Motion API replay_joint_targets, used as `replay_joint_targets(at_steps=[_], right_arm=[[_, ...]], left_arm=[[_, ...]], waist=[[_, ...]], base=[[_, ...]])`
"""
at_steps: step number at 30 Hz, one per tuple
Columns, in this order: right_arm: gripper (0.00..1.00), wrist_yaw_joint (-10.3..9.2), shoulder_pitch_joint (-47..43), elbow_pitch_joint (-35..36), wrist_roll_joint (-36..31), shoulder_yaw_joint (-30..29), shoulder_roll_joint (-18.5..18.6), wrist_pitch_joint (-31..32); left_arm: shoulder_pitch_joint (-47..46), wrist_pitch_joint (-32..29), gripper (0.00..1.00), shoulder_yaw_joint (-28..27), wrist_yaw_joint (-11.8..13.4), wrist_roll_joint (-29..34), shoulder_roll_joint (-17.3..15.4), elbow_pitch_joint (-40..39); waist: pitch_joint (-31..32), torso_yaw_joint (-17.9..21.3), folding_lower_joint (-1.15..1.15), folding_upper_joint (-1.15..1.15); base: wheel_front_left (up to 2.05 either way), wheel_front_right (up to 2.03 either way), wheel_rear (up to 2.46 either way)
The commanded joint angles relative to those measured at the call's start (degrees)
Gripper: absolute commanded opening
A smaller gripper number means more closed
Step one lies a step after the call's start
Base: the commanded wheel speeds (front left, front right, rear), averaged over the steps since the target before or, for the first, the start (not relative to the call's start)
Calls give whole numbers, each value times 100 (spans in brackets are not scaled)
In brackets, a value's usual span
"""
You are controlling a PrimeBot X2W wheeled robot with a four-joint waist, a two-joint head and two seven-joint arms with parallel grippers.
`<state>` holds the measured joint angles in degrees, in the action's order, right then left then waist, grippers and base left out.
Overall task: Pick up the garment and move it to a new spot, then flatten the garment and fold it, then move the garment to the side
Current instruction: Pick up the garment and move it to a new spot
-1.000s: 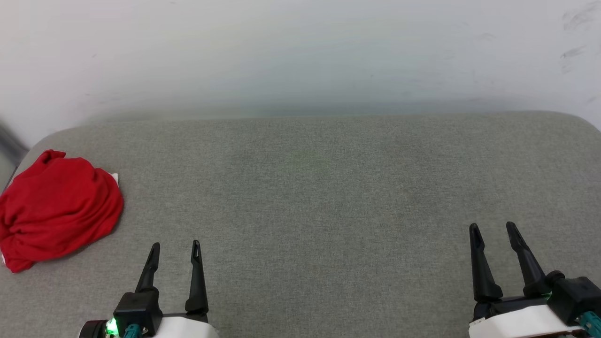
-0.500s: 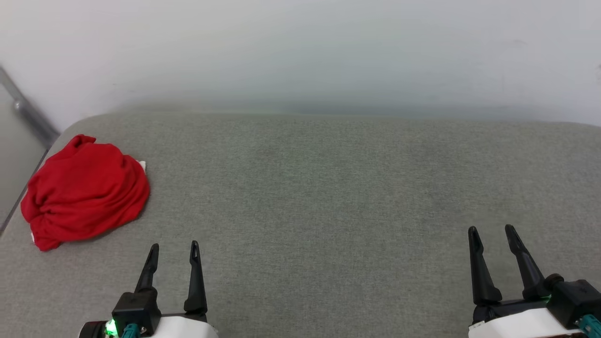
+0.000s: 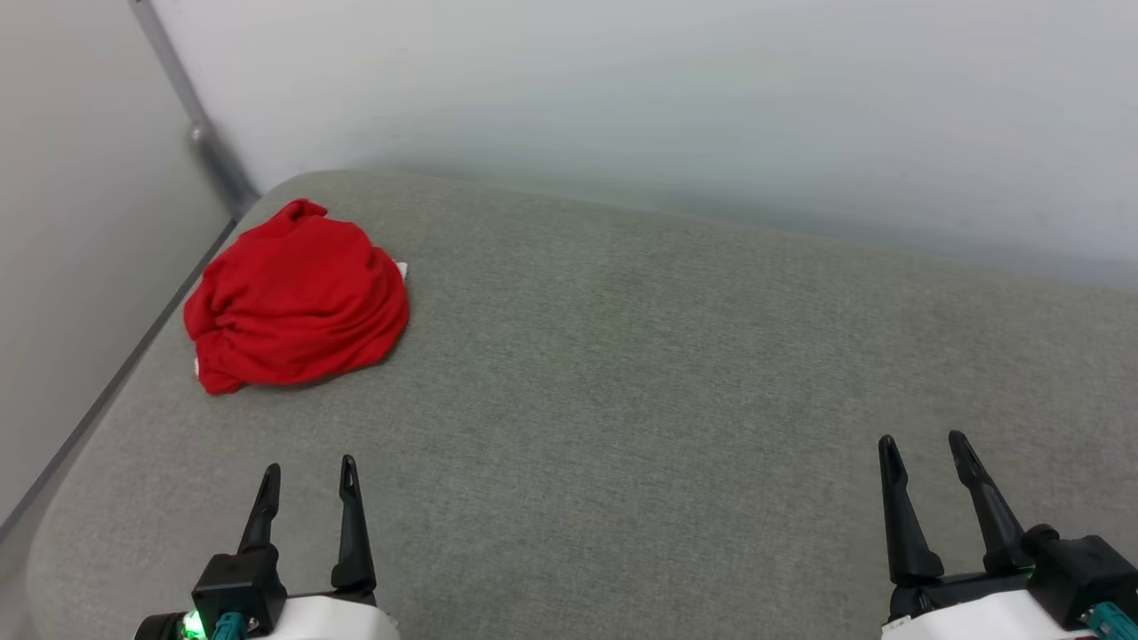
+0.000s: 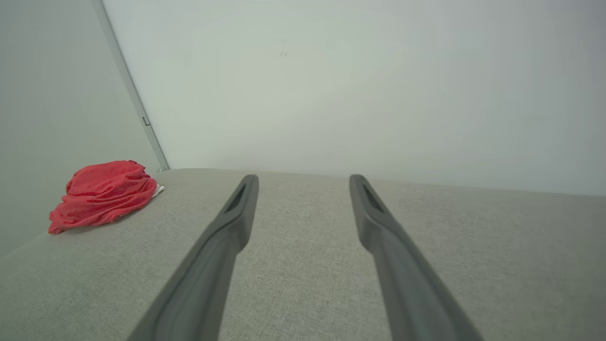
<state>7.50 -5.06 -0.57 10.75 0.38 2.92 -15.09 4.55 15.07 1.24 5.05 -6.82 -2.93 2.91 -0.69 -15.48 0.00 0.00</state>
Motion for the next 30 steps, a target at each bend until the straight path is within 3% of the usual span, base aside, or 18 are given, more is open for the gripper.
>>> replay_joint_targets(at_steps=[1,16,25,30], right_arm=[[100,-2,-72,25,-43,-5,-9,-13],[100,-2,-76,32,-104,76,-9,-12],[100,-2,-34,58,-123,117,-9,-12],[100,-2,49,98,-246,135,-8,-12]], left_arm=[[14,16,100,-21,15,-27,7,-9],[55,16,100,-214,39,-95,8,28],[-56,16,100,-351,-10,-134,6,66],[-566,16,100,-717,-327,-52,-24,136]], waist=[[-1,-294,0,0],[-21,-1312,0,0],[-92,-1391,0,0],[-276,-1297,0,0]], base=[[0,0,0],[0,0,0],[0,0,0],[0,0,0]])
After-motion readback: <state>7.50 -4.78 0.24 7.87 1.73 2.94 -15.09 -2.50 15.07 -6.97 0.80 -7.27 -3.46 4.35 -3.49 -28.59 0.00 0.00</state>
